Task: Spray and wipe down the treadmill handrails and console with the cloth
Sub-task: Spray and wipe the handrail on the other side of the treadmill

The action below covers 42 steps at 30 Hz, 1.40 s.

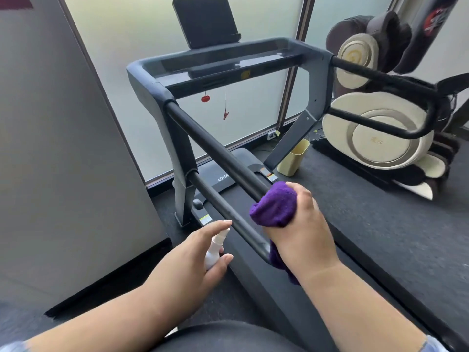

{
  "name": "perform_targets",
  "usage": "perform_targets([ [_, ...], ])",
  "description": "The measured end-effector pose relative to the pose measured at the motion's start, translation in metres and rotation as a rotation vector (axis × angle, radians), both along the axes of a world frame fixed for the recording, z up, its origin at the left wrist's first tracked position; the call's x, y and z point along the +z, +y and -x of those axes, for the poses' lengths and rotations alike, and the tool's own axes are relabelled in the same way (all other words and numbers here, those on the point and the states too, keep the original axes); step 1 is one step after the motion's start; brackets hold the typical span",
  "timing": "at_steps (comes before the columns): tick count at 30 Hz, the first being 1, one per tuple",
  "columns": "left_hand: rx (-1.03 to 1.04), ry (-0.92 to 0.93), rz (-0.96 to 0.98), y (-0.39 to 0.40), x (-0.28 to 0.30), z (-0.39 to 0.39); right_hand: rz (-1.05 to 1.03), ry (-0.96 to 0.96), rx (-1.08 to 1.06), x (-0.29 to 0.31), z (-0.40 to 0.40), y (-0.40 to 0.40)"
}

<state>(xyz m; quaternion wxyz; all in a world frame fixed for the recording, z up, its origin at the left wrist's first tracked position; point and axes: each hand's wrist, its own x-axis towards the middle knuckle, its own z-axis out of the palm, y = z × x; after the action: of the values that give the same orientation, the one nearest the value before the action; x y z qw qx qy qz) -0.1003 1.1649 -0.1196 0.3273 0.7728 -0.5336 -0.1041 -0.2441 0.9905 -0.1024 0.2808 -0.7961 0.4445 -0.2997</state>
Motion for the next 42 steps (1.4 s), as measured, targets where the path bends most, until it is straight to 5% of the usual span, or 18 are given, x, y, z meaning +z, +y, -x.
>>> perform_targets([
  [9, 0.033, 0.086, 0.059, -0.022, -0.006, -0.041, 0.131, 0.601, 0.126, 0.055, -0.095, -0.031],
  [14, 0.077, 0.156, 0.08, -0.034, -0.007, -0.092, -0.012, 0.613, 0.133, 0.065, -0.158, -0.051],
  [32, -0.011, 0.229, 0.128, -0.047, -0.021, -0.266, 0.202, 0.733, 0.016, 0.065, -0.388, -0.084],
  [39, -0.175, 0.2, 0.12, -0.068, -0.013, -0.29, 0.22, 0.683, -0.012, 0.063, -0.378, -0.078],
  [42, -0.271, 0.219, 0.126, -0.08, -0.009, -0.286, 0.401, 0.703, -0.041, 0.056, -0.35, -0.06],
])
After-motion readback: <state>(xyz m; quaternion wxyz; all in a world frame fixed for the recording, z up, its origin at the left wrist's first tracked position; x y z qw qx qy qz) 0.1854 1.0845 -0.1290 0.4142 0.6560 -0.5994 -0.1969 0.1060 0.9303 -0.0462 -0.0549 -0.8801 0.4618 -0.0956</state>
